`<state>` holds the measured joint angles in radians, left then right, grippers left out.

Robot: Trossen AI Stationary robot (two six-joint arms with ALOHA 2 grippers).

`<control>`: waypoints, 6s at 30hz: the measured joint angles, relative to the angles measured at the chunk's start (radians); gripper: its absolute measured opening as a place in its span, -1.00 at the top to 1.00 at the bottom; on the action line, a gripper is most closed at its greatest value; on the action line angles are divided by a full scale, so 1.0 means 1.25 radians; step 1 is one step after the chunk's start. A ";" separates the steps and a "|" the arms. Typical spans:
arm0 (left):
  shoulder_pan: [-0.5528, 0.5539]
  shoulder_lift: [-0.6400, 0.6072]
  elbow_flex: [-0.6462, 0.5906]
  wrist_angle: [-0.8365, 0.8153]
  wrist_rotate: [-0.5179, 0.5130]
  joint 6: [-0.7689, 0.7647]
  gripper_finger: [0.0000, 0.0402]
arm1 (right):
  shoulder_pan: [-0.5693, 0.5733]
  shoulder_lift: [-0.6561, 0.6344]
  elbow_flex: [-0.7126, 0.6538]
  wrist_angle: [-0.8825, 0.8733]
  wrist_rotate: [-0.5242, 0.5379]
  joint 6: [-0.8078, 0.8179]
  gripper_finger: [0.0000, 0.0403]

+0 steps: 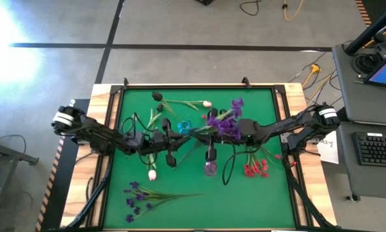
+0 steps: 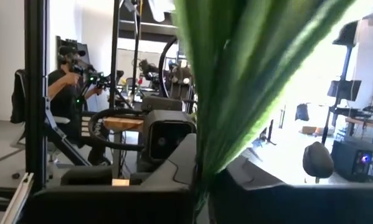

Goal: Sort flowers into vase by color
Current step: Put the right purple flowers into the blue vase, then put the left pink flowers into the purple vase

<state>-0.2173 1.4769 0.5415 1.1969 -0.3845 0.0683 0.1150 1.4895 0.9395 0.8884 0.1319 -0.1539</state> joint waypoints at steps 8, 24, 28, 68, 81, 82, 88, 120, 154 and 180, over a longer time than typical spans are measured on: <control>-0.002 -0.100 0.000 -0.244 0.000 -0.126 0.33 | -0.006 -0.019 0.000 -0.092 0.067 -0.001 0.93; -0.002 -0.322 0.003 -0.720 -0.015 -0.258 0.01 | -0.142 -0.030 0.000 -0.237 0.086 0.077 0.94; -0.002 -0.323 0.003 -0.731 -0.047 -0.259 0.02 | -0.153 -0.016 0.000 -0.228 0.083 0.082 0.94; -0.001 -0.308 0.003 -0.744 -0.106 -0.272 0.02 | -0.156 0.080 0.000 -0.250 0.083 0.150 0.18; -0.001 -0.326 0.003 -0.890 -0.106 -0.396 0.02 | -0.155 0.029 0.000 -0.411 0.084 0.188 -0.15; -0.001 -0.327 0.003 -0.900 -0.106 -0.410 0.02 | -0.155 0.023 0.000 -0.423 0.084 0.192 -0.17; -0.001 -0.337 0.003 -0.973 -0.105 -0.465 0.02 | -0.154 -0.007 0.000 -0.501 0.084 0.210 -0.25; -0.002 -0.350 0.003 -1.298 0.002 -0.810 0.02 | -0.152 -0.044 0.000 -0.750 0.083 0.305 -0.29; -0.007 -0.335 -0.003 -1.192 0.027 -0.708 0.02 | -0.124 -0.192 0.000 -1.369 0.076 0.591 -0.23; -0.023 0.278 0.004 -0.331 -0.123 -0.269 0.02 | -0.085 -0.179 -0.010 -1.234 0.105 0.584 -0.22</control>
<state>-0.2465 1.8250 0.5465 0.7826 -0.5388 -0.2682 0.0090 1.2663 0.9268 -0.6538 0.2634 0.5758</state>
